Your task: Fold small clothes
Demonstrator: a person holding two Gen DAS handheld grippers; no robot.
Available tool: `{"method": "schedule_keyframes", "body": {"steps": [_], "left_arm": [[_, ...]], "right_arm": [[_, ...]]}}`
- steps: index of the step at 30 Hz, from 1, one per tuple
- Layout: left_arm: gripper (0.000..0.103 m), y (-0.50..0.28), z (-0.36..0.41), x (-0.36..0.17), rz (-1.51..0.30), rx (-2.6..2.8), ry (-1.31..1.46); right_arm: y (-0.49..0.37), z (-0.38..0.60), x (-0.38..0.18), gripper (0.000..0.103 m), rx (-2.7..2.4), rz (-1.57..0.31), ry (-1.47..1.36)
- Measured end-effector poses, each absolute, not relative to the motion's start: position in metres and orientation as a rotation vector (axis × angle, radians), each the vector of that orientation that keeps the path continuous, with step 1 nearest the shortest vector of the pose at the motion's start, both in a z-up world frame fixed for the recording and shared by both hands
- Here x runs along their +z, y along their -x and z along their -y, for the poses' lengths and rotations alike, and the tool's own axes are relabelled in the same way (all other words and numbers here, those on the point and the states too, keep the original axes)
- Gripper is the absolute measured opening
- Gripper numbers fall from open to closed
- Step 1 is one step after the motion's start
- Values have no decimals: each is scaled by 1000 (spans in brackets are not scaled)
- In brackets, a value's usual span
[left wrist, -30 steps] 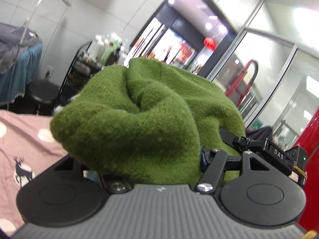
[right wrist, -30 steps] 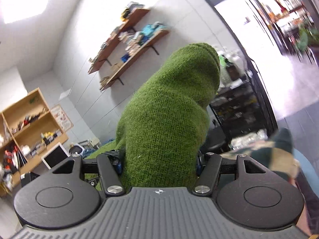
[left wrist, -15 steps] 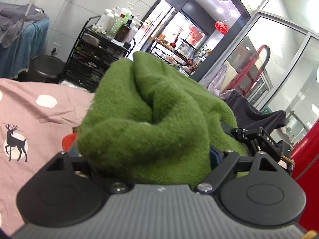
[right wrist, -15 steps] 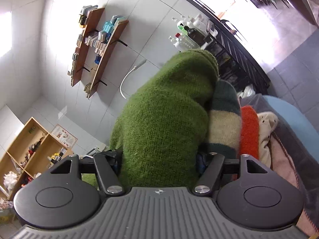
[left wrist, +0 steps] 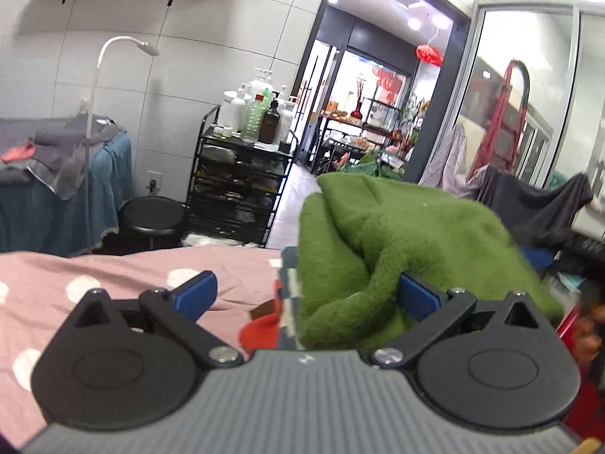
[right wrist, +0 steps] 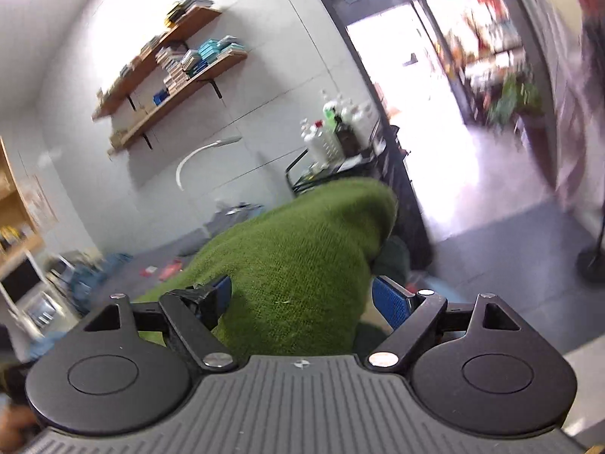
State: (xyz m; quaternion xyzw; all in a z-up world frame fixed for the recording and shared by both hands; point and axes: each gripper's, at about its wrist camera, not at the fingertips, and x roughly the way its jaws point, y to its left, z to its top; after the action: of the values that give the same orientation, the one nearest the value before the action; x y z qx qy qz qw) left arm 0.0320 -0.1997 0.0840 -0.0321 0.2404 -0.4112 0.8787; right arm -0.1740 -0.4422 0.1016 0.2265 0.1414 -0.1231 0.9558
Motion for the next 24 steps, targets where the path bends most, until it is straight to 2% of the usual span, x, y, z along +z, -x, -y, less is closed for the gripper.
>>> {"method": "schedule_keyframes", "body": {"steps": [5, 9, 12, 17, 24], "left_arm": [[103, -23, 189, 83, -479, -840, -115], [103, -22, 170, 88, -527, -820, -139], [103, -22, 162, 108, -578, -855, -169], [103, 0, 179, 154, -596, -916, -393], [103, 40, 208, 195, -455, -876, -638]], "right_arm": [[199, 412, 134, 103, -290, -288, -312], [209, 392, 148, 103, -290, -357, -226], [213, 382, 153, 103, -290, -444, -192], [201, 355, 170, 103, -216, -597, -66], [181, 314, 190, 103, -160, -796, 173]]}}
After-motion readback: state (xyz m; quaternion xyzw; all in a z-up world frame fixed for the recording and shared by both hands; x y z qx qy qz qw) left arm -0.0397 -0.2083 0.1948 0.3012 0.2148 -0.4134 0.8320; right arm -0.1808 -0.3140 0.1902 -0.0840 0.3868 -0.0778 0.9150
